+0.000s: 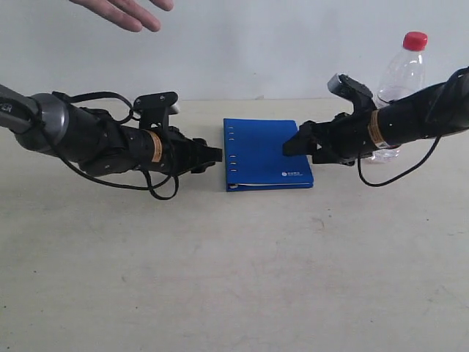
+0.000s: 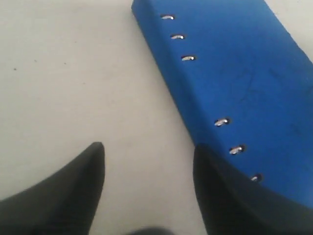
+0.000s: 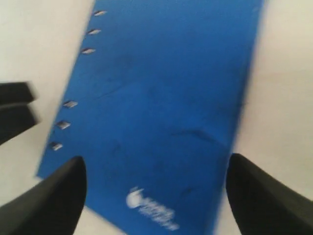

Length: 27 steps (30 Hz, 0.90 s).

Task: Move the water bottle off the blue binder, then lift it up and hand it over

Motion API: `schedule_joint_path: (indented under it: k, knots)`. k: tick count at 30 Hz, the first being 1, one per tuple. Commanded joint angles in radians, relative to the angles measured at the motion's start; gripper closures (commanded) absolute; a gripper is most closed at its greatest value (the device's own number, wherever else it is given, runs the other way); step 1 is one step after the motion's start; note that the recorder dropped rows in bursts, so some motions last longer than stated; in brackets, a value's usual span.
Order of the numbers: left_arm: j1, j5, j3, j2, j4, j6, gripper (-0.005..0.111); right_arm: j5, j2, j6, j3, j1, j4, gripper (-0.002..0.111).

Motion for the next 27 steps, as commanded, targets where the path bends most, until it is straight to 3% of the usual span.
schedule_joint_path:
  k: [1, 5, 8, 13, 24, 27]
  knots:
    - [0.003, -0.077, -0.025, 0.035, 0.135, -0.138, 0.055, -0.171, 0.031, -0.03, -0.013, -0.002, 0.001, 0.037]
    - [0.003, -0.165, -0.027, 0.042, 0.225, -0.221, 0.055, -0.382, 0.043, -0.116, -0.013, -0.002, 0.001, 0.038]
    - [0.003, -0.211, -0.031, 0.042, 0.293, -0.267, 0.055, -0.501, 0.043, -0.138, -0.013, -0.002, 0.055, 0.048]
    - [0.003, -0.271, -0.031, 0.04, 0.413, -0.3, 0.055, -0.501, 0.04, -0.148, -0.013, -0.002, 0.086, 0.064]
    - [0.063, -0.344, -0.031, 0.007, 0.446, -0.331, 0.055, -0.501, 0.04, -0.183, -0.013, -0.002, 0.073, 0.065]
    - [0.098, -0.341, -0.031, 0.006, 0.448, -0.418, 0.055, -0.378, 0.04, -0.171, -0.013, -0.004, 0.073, 0.065]
